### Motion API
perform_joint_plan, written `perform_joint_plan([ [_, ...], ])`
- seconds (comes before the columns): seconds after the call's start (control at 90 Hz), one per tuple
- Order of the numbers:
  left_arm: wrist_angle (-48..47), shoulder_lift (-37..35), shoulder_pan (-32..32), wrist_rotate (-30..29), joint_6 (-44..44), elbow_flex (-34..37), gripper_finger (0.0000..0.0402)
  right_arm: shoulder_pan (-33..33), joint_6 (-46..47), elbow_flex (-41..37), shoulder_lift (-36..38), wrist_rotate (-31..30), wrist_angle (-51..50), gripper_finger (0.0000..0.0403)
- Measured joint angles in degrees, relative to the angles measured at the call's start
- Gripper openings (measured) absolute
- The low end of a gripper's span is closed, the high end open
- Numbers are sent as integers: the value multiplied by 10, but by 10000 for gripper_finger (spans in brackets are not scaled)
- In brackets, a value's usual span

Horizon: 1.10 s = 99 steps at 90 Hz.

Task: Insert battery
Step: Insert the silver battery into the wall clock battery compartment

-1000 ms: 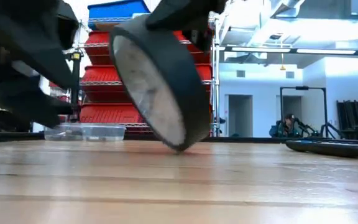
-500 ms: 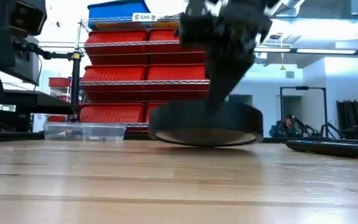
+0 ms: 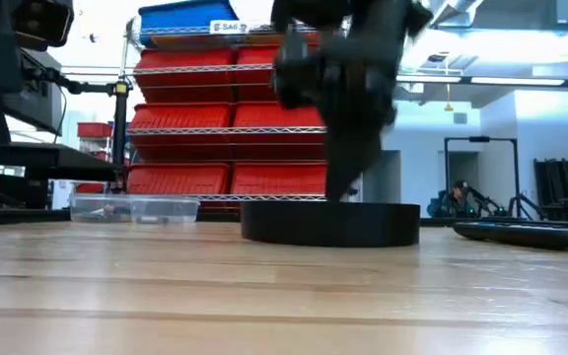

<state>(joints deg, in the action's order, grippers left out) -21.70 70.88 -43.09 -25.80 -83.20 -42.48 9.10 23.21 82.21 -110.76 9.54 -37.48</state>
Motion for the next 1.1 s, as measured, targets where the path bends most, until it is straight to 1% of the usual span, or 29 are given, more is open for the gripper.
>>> perform_joint_plan([
  [0.089,1,-12,7,0,18,0,256,0,30,27,34,40,-23,157],
  [0.156,1,-22,17,0,37,0,256,0,43,50,62,57,-28,182],
  [0.211,1,-34,30,0,57,0,256,0,37,70,94,57,-27,198],
  [0.278,1,-51,53,0,77,0,256,-3,9,90,140,52,-25,212],
  [0.333,-2,-67,81,0,90,-1,256,-11,-15,102,177,35,-22,218],
  [0.4,-29,-86,123,0,113,-15,256,-30,-51,106,223,14,-17,220],
  [0.556,-128,-106,255,0,206,-77,256,-112,-135,106,321,-1,-2,214],
  [0.644,-203,-106,347,10,252,-126,256,-171,-190,107,364,-3,-1,209],
  [0.722,-263,-101,435,27,286,-163,256,-223,-240,105,387,-3,1,206],
  [0.833,-324,-98,558,73,343,-203,256,-292,-293,103,395,-3,-4,205],
  [0.922,-336,-98,648,116,391,-217,256,-337,-310,103,391,0,-4,205],
  [1.0,-352,-98,718,155,433,-217,256,-373,-329,103,379,25,-10,205],
  [1.1,-355,-95,793,187,492,-217,256,-411,-339,102,359,65,-26,205],
])
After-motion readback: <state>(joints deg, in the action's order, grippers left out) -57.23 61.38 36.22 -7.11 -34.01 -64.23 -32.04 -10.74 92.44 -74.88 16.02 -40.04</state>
